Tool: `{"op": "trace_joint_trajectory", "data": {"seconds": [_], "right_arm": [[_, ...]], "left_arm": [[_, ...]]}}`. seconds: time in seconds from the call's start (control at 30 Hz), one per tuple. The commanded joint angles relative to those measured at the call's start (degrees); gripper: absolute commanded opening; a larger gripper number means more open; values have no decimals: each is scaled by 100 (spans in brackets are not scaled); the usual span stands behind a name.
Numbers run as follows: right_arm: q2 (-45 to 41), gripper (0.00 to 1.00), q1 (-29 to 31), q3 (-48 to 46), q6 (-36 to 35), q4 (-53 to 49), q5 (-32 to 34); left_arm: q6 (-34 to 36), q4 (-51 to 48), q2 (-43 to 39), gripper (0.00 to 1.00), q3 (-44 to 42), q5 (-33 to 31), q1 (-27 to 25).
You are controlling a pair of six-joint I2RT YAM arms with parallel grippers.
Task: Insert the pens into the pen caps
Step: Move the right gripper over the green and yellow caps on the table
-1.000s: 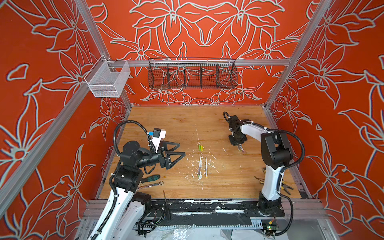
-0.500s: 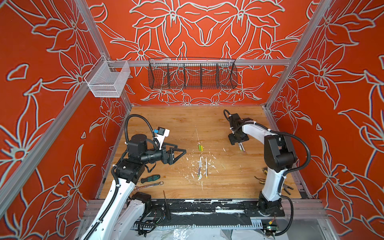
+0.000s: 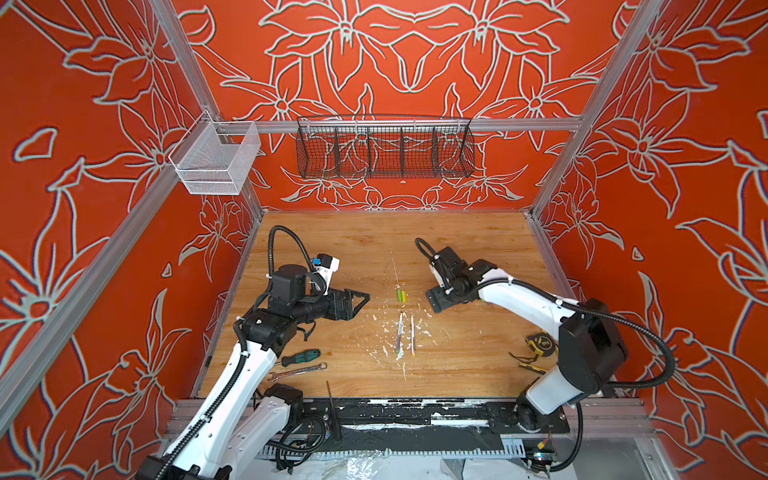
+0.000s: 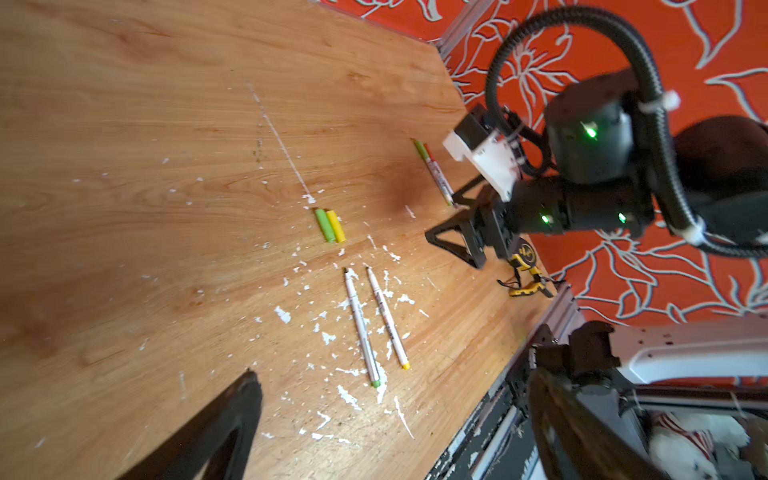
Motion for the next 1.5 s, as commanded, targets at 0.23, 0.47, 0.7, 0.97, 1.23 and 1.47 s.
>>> {"op": "trace_joint_trajectory", "data": {"seconds": [0.23, 0.47, 0.7, 0.97, 1.23, 1.47], "right_arm": [[-86, 81, 1033, -600, 1944, 923, -386], [418, 60, 963, 18, 1997, 925, 5], [1248, 50, 585, 910, 1719, 861, -265], [2133, 43, 434, 1640, 1563, 779, -446], [2555, 31, 389, 2029, 1467, 653, -420], [2675, 28, 344, 2076, 1441, 533, -317]], "left_arm": [[61, -199, -112, 97, 104, -571, -25], [92, -277, -159, 97, 113, -580, -24], [106, -313, -191, 97, 105, -606, -25], [113, -332, -217, 97, 96, -587, -25], [122, -332, -195, 97, 102, -567, -21], [126, -315, -182, 97, 100, -547, -25]]}}
